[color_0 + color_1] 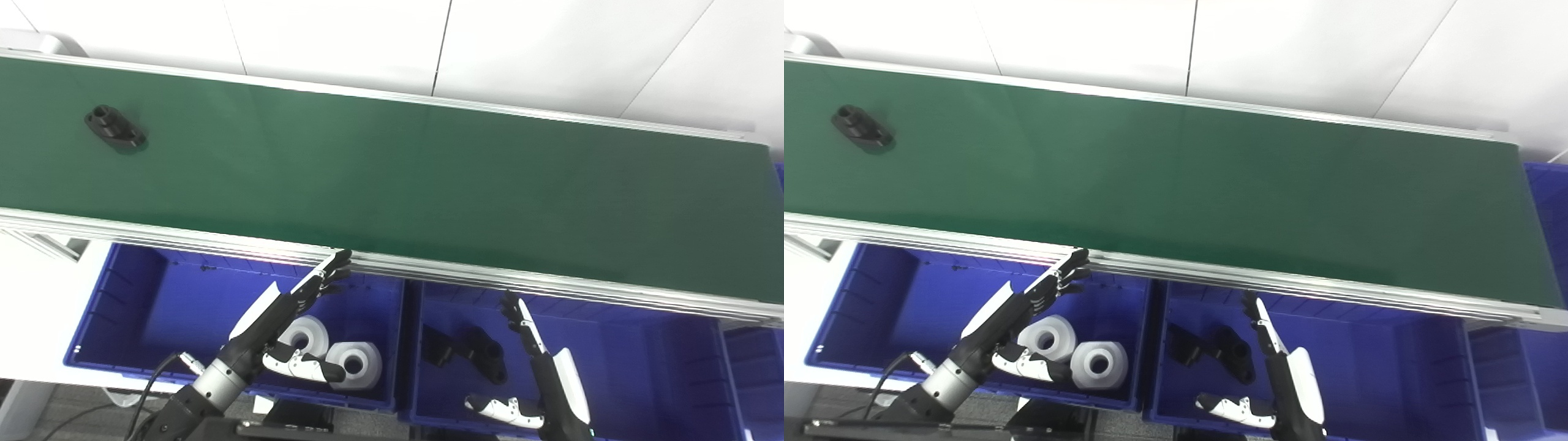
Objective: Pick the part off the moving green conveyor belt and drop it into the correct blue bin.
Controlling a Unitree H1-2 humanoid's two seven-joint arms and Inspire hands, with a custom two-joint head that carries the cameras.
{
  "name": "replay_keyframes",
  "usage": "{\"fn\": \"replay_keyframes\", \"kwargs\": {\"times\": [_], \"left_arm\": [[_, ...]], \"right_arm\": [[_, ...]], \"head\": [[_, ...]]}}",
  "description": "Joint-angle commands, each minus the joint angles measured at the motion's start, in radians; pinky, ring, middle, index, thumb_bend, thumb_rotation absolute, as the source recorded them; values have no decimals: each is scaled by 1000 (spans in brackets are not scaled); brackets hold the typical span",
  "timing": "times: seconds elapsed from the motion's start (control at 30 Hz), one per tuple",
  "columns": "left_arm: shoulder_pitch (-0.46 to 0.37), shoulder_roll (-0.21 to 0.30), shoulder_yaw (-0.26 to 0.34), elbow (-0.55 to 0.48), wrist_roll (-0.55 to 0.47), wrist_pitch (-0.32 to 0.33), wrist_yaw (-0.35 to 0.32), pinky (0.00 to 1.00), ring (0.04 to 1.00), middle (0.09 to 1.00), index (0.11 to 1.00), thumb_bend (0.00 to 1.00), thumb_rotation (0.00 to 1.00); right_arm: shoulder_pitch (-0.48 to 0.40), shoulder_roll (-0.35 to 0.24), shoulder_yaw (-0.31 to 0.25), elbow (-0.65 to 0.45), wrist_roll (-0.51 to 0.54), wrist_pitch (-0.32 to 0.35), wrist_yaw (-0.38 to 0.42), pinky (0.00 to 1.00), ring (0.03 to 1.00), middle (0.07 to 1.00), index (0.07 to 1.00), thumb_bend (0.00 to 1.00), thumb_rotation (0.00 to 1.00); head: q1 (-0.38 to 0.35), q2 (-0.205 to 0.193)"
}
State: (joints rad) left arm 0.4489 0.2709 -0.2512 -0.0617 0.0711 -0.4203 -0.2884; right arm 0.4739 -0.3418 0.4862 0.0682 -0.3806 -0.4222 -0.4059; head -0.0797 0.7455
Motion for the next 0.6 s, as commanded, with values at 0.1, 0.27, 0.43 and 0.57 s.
{"fn": "replay_keyframes", "kwargs": {"times": [0.1,0.27,0.43,0.57], "left_arm": [[4,25,15,-46,-29,-12,-6,905,951,993,979,1000,493],[-19,29,20,-17,-11,-33,-3,905,941,975,976,1000,521],[-25,34,18,-9,-9,-38,-2,882,936,978,969,1000,516],[-15,33,14,-24,-27,-24,-7,892,946,985,970,1000,502]], "right_arm": [[7,15,-3,-32,6,-47,-5,857,909,940,987,985,651],[-12,24,-2,-15,0,-48,-13,867,900,930,987,991,663],[-7,27,1,-18,-3,-47,-17,868,904,929,988,990,654],[4,24,-5,-25,-2,-47,-14,853,899,929,986,1000,664]], "head": [[13,8],[21,-6],[9,-7],[1,-3]]}}
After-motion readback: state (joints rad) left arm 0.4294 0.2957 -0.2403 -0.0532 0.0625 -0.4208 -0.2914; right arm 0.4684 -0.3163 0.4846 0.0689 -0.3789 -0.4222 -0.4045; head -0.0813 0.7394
